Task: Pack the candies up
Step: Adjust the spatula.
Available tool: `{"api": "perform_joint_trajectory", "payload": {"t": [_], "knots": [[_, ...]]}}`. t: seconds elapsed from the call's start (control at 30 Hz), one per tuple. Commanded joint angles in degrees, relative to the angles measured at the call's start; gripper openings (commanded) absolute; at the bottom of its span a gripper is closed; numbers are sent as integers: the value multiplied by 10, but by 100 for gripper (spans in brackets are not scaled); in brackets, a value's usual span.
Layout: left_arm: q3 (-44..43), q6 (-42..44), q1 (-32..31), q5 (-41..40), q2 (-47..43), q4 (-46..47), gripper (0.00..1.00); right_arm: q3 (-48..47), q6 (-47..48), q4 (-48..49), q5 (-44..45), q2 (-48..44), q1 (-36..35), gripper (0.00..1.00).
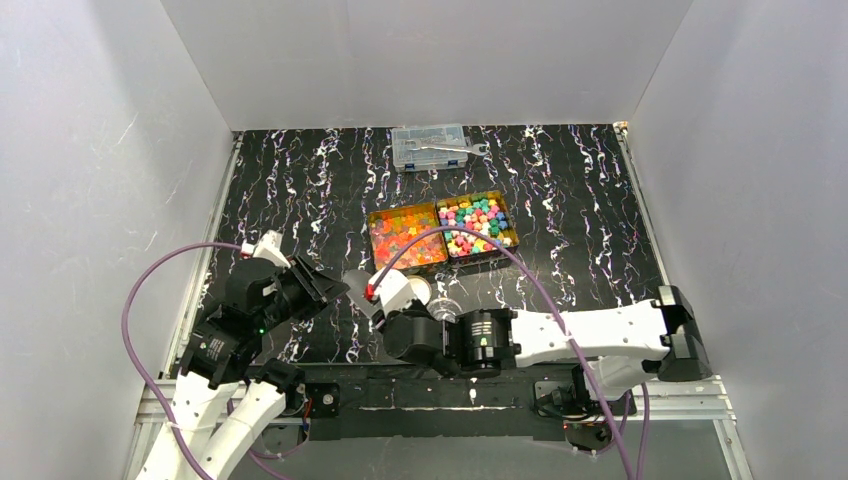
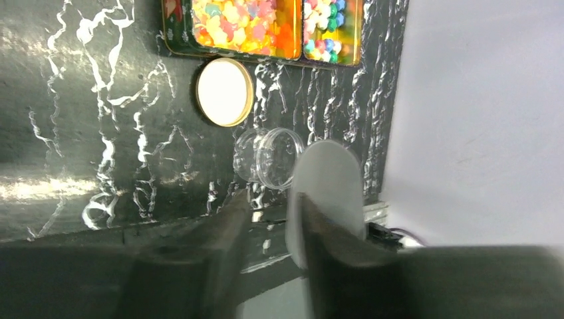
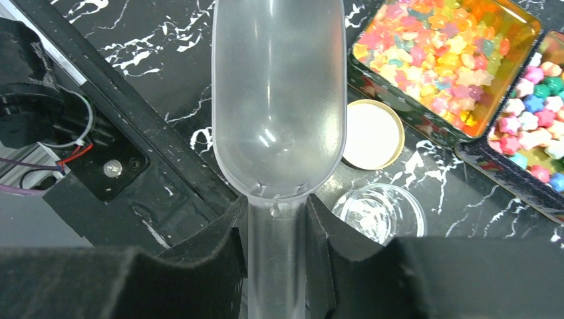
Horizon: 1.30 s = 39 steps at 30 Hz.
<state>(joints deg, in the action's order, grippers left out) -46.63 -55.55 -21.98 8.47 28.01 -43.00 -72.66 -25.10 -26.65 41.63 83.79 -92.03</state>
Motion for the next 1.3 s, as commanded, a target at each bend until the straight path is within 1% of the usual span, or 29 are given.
{"api": "perform_joint_trajectory", "payload": {"t": [0.0,0.03,0.07,0.1,0.27,0.37,0.53,0.63,0.8,0.93,1.03,1.17,1.27], "knots": [[-23,49,-1,20,-4,-21,46,16,18,6,25,-53,-1,2],[-27,58,-1,24,-2,-20,76,18,20,-3,28,-60,0,2],[-31,68,-1,26,-1,-21,96,20,22,-13,29,-67,0,2],[-35,75,-1,28,1,-21,98,22,25,-22,30,-77,0,2],[-52,102,-1,45,13,-19,98,36,48,-61,31,-117,0,1],[-59,114,-1,88,28,-11,98,49,70,-83,25,-139,0,1],[-80,166,-1,161,56,-11,98,64,118,-102,-4,-174,0,1],[-86,181,-1,208,68,-5,98,73,151,-104,-35,-197,0,1],[-88,190,-1,328,102,1,98,90,231,-103,-114,-226,0,1],[-77,187,-1,371,104,10,98,94,271,-99,-151,-236,0,1],[-63,185,-1,404,101,18,92,99,283,-83,-167,-245,0,1],[-40,189,-1,441,102,15,77,107,296,-50,-193,-254,0,1],[-25,191,-1,447,101,14,70,105,305,-39,-199,-254,0,1]]}}
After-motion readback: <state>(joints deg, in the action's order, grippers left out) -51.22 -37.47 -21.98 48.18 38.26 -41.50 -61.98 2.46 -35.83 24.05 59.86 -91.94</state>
